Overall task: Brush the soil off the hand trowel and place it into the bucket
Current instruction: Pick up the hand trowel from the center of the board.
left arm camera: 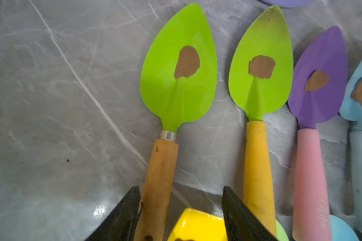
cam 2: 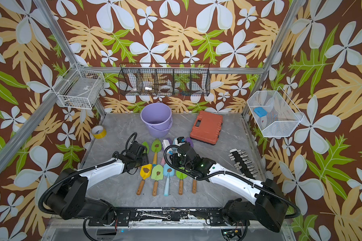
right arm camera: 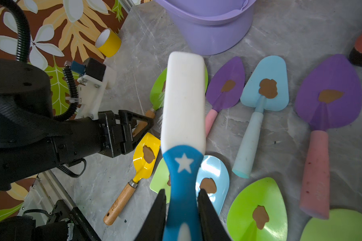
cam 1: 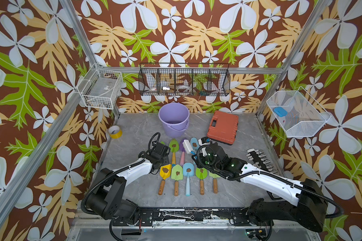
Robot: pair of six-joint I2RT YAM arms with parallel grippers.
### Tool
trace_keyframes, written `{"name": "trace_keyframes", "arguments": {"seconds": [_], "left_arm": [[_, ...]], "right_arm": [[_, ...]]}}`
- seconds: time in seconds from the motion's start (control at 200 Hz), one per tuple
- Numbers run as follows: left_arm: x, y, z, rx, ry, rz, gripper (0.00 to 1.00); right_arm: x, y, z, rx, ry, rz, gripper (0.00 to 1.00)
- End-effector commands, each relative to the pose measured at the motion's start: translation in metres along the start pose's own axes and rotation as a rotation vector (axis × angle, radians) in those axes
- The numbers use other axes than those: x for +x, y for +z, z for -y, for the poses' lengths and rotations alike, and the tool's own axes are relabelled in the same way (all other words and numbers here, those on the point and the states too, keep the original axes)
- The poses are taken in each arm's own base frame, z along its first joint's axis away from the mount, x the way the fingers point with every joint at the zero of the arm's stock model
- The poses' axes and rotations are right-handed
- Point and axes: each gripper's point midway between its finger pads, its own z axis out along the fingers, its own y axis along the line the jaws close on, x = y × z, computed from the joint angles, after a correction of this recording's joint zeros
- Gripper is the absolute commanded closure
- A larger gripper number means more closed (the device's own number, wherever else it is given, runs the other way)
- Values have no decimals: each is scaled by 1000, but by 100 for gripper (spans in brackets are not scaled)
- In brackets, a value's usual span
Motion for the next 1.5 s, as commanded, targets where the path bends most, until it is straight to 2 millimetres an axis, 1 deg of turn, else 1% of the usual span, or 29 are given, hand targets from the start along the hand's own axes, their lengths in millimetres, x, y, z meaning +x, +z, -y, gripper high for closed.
{"name": "trace_keyframes", "arguments": {"seconds": [0.0, 0.08, 0.195, 0.295, 0.39, 0.47, 0.55, 0.606, 0.701, 0.776, 0.906, 0.946, 1.006, 1.031, 1.071, 1.156, 1.281, 1.351, 1.416, 1.466, 1.496], "left_arm": [[-5, 4, -1, -15, -1, 16, 36], [-6, 8, -3, -24, -14, 14, 37], [-6, 14, -5, -34, -13, 12, 41], [4, 27, -10, -57, -2, -18, 45], [14, 36, -12, -55, -7, -42, 51], [19, 39, -15, -56, -19, -45, 57], [21, 38, -18, -62, -32, -40, 60], [23, 37, -20, -62, -36, -35, 67], [25, 37, -23, -68, -38, -36, 70], [24, 37, -25, -77, -35, -32, 73], [18, 37, -21, -73, -32, -16, 77], [14, 38, -20, -76, -26, -12, 79], [9, 37, -18, -87, -12, -7, 86], [5, 35, -18, -98, -4, -2, 91], [-1, 31, -19, -114, 8, 8, 100], [-13, 18, -22, -148, 24, 31, 100], [-23, -13, -23, -114, 20, 84, 100], [-23, -32, -24, -64, 13, 112, 100], [-19, -48, -23, -28, -1, 101, 100], [-14, -59, -15, 34, 10, 66, 100], [-8, -66, -3, 105, 44, 39, 100]], "right_arm": [[-9, -2, -6, -26, 0, 41, 100], [-7, -2, -5, -28, 2, 43, 100], [-7, -3, -3, -25, 7, 51, 100], [-8, -5, -1, -15, 12, 67, 100], [-9, -6, -1, -15, 16, 72, 100], [-11, -7, -1, -15, 13, 78, 100], [-11, -7, 0, -14, 13, 83, 100], [-10, -6, 1, -10, 12, 80, 100], [-10, -5, 1, -8, 10, 77, 100], [-11, -5, 1, -6, 11, 83, 100], [-14, -5, 5, 18, 5, 99, 100], [-15, -4, 5, 20, -1, 101, 100], [-17, -4, 4, 23, -6, 101, 100], [-18, -3, 3, 22, -10, 99, 100], [-20, -3, 1, 19, -17, 95, 100], [-21, -4, 1, 41, -39, 74, 100], [-25, -10, 7, 98, -79, 53, 100], [-26, -14, 11, 133, -109, 47, 100], [-28, -19, 15, 162, -138, 47, 100], [-30, -23, 17, 178, -157, 45, 100], [-32, -25, 16, 178, -174, 42, 100]]}}
